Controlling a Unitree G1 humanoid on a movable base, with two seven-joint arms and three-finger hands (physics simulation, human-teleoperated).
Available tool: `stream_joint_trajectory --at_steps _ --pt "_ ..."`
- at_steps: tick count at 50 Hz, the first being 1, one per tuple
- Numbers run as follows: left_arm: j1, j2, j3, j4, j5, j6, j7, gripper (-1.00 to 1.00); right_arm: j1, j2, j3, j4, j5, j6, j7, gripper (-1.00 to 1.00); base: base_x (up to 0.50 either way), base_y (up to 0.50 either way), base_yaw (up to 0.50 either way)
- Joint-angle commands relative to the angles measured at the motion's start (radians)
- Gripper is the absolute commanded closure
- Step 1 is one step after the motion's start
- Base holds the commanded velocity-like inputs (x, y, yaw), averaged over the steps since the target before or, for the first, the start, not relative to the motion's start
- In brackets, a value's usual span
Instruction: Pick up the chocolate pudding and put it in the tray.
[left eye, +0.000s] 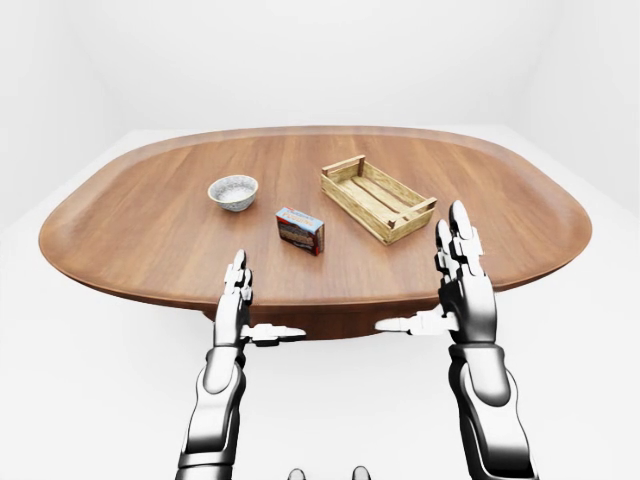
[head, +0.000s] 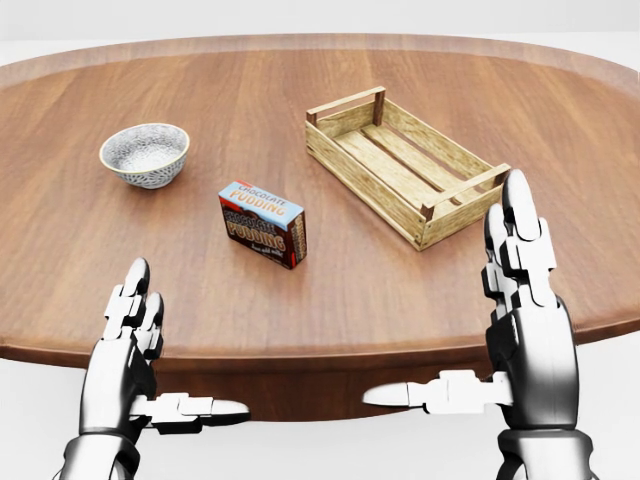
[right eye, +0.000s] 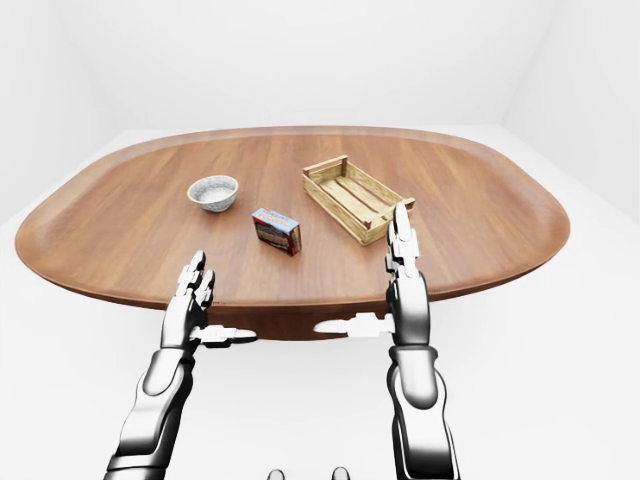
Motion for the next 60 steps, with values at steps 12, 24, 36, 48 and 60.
stream_joint_trajectory --at_steps 12,24,36,48,60 --pt "0.002 0.001 0.0 -0.003 0.001 0.001 -0.001 -1.0 0.006 0.002 0.006 -0.008 0.003 0.0 0.006 -1.0 0.0 0.35 0.0" --pt "-0.001 0.0 0.0 0.005 0.001 -0.003 0.001 -1.0 0.002 0.002 0.004 0.012 0.02 0.0 0.011 -1.0 0.0 0.08 0.0" --pt "0.0 0.0 -0.001 0.002 0.002 -0.002 0.0 -1.0 0.002 0.002 0.004 0.014 0.023 0.0 0.012 -1.0 0.0 0.0 0.0" --pt "0.001 0.0 -0.001 -0.006 0.002 0.006 0.001 -1.0 0.004 0.002 0.004 0.015 0.026 0.0 0.012 -1.0 0.18 0.0 0.0" --pt "0.001 0.0 -0.001 -0.006 0.002 0.006 0.001 -1.0 0.002 0.001 0.004 0.013 0.025 0.0 0.013 -1.0 0.28 0.0 0.0"
